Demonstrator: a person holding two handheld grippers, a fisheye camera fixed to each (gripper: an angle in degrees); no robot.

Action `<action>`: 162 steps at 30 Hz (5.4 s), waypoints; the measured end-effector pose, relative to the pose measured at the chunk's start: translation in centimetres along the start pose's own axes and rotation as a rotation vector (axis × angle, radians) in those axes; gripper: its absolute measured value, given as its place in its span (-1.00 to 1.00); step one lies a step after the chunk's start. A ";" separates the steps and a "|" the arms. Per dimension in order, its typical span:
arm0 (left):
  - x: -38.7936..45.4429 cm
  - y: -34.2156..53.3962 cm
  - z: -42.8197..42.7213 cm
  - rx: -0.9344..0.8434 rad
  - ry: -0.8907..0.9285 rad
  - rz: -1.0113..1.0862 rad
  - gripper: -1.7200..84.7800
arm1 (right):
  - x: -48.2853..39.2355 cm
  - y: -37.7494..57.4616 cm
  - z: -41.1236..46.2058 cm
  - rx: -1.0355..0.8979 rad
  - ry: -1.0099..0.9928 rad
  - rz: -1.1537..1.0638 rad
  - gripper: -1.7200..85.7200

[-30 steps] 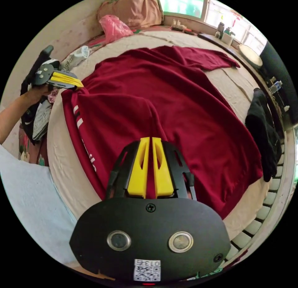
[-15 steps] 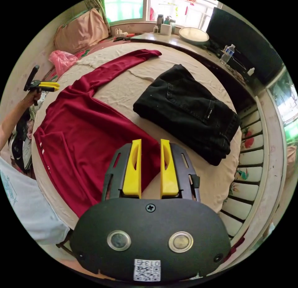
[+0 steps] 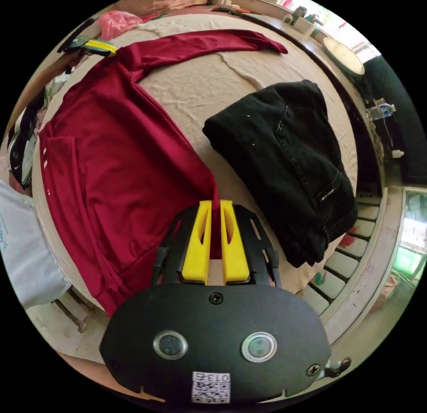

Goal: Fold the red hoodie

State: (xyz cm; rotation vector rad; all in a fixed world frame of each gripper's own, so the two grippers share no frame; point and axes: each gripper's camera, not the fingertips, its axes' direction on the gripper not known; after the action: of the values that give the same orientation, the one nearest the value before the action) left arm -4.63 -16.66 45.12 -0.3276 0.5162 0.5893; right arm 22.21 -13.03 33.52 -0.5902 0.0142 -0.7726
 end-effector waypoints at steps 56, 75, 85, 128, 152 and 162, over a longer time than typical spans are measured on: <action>2.4 7.5 2.9 -0.029 -0.045 -0.226 -0.78 | 15.7 -19.3 -1.1 0.411 -0.344 0.566 -0.66; 3.1 10.4 -5.4 0.263 -0.118 -0.264 -0.81 | 4.5 7.2 -25.7 1.094 -0.672 -0.279 -0.90; 13.6 9.6 -8.4 0.138 0.328 0.502 -0.69 | -11.5 31.5 -33.2 1.124 -0.523 -0.210 -0.91; 21.4 2.9 5.2 -0.377 -0.074 0.472 -0.82 | -10.2 25.9 -4.0 0.190 -0.083 0.466 -0.81; 4.0 0.7 3.6 -0.283 -0.077 -0.165 -0.77 | -22.1 2.7 -5.9 0.380 -0.350 -0.031 -0.88; 2.1 2.9 -2.0 -0.060 -0.074 -0.089 -0.67 | -14.6 13.2 -8.4 0.497 -0.124 0.210 -0.79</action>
State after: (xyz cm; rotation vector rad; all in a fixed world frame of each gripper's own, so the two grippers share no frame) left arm -5.60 -14.37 41.92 -0.3822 0.4112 0.5294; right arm 18.35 -0.11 16.91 -0.1581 -0.2211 -0.5067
